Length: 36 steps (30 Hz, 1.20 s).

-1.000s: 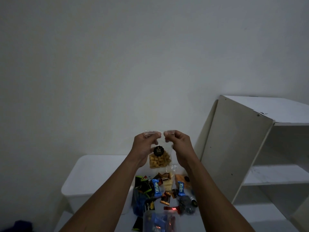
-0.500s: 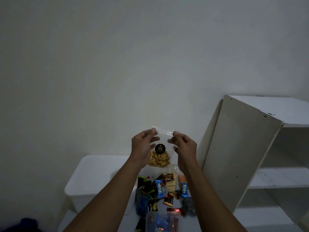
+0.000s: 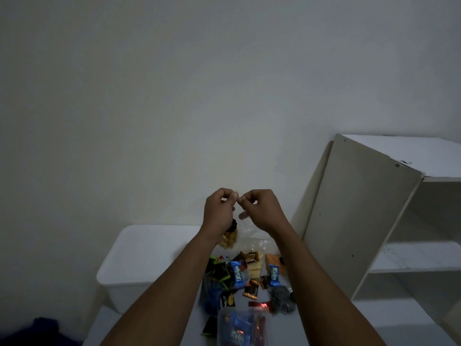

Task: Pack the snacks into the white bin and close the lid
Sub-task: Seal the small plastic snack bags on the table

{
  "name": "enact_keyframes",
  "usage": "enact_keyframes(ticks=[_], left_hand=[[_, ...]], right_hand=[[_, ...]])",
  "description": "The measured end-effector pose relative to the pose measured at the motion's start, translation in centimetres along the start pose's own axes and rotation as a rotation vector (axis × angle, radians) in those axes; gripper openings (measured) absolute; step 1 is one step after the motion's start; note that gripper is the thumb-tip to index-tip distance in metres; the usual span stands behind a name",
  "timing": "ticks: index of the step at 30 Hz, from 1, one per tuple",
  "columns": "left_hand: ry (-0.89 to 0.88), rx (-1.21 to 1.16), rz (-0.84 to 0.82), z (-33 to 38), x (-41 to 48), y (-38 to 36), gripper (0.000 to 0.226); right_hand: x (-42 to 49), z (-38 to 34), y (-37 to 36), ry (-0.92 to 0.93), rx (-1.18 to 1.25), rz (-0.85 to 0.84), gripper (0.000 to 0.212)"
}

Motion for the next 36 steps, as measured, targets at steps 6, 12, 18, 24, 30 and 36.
enact_keyframes(ticks=[6, 12, 18, 24, 30, 36], left_hand=[[0.087, -0.097, 0.178, -1.3, 0.8, 1.2, 0.014], [0.22, -0.129, 0.147, -3.4, 0.0, 1.3, 0.015], [0.289, 0.058, 0.035, -5.1, -1.6, 1.7, 0.045], [0.517, -0.346, -0.097, -5.8, -3.5, 1.5, 0.022], [0.43, -0.249, -0.171, -6.3, -3.7, 2.0, 0.022], [0.387, -0.111, -0.224, -6.0, -3.5, 1.9, 0.021]], right_hand=[[-1.3, 2.3, -1.3, -0.05, 0.009, 0.035, 0.027], [-3.0, 4.5, -3.3, -0.097, -0.003, 0.163, 0.047], [-4.4, 5.9, -4.2, -0.039, 0.07, 0.219, 0.022], [-5.2, 7.0, -5.4, -0.076, 0.164, 0.073, 0.013], [-4.5, 6.3, -4.0, -0.322, 0.412, 0.013, 0.024], [-3.2, 5.8, -3.7, -0.362, 0.361, -0.058, 0.023]])
Point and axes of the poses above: each hand's wrist, its own x-axis towards the middle knuckle, its own y-axis out of the back of the hand, z = x × y, the point moved 1 cm from there along x, towards the middle knuckle, and after that the axes turned 2 degrees about -y, right-handed, at the moved point
